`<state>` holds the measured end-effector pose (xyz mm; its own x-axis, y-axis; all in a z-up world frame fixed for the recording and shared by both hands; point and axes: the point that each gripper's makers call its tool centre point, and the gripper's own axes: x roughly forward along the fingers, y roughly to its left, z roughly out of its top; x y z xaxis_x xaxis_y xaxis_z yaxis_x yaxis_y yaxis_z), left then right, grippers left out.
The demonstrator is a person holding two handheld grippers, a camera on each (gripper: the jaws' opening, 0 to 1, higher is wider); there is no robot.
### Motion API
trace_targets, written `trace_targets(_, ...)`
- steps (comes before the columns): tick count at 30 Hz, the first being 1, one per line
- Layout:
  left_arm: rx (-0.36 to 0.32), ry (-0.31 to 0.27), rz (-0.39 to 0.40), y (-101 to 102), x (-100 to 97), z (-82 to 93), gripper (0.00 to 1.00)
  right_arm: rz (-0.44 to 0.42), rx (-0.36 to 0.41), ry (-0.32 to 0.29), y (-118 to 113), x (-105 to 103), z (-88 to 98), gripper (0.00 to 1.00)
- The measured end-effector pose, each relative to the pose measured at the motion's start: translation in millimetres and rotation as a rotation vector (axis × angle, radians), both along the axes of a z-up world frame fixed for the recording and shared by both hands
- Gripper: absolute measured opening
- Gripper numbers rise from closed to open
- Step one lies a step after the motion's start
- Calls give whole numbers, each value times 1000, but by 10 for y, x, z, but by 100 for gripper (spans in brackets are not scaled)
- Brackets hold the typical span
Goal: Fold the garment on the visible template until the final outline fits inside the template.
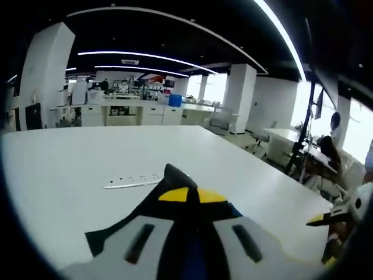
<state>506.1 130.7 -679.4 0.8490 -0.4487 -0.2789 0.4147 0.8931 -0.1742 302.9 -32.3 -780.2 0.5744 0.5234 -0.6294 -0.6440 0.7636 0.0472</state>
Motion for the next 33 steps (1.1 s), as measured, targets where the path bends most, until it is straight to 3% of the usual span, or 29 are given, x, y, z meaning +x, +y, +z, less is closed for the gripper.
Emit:
trace_targets(18,87,120,-181,-531,-381,-691,0,-18,4,22,-47,-44,-90,99)
trace_targets(24,117,149,-257,-746,-598,-874,0,-29,9,27,-62,-52,-107,99)
trace_targets(33,163,191,-295,-842,-635,-1153,0,-40,15,33,-65,-67,-136,99)
